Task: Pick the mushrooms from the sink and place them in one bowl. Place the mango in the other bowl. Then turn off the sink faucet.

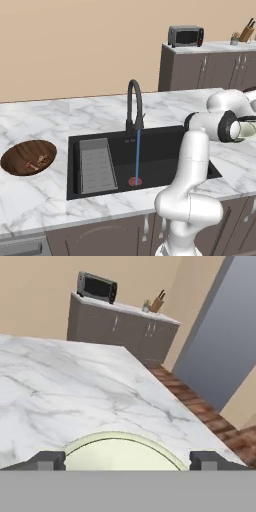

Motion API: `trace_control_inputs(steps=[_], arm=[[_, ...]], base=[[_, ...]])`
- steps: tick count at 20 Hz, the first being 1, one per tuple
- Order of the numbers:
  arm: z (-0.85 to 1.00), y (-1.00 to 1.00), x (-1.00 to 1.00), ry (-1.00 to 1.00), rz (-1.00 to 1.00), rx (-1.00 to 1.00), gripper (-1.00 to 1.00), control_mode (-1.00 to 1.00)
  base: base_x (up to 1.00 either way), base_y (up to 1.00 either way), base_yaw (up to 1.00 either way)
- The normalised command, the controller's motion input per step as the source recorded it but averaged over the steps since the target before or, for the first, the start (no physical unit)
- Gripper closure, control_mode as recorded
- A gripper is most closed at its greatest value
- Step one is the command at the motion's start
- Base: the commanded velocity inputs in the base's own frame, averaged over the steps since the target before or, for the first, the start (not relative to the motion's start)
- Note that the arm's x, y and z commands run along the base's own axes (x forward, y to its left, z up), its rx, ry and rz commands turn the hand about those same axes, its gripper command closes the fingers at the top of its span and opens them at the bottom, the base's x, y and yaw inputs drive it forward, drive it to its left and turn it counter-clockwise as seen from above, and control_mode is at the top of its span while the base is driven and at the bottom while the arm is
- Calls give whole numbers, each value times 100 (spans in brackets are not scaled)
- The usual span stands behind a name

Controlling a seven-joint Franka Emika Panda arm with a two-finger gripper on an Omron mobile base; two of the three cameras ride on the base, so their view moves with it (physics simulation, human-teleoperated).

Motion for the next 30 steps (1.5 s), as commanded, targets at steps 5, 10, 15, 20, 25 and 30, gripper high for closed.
trace_control_inputs(steps=[5,10,15,20,25,30], arm=[[94,0,-74,-13,20,0,-100,-100],[98,3,-78,-34,15,-9,-100,-100],[90,33,-75,-12,16,-20,-100,-100],[68,52,-94,0,11,-34,-100,-100],[77,58,-100,-3,4,-36,-100,-100],[80,65,-99,-4,12,-40,-100,-100]], base=[[0,0,0],[0,0,0],[0,0,0],[0,0,0],[0,0,0],[0,0,0]])
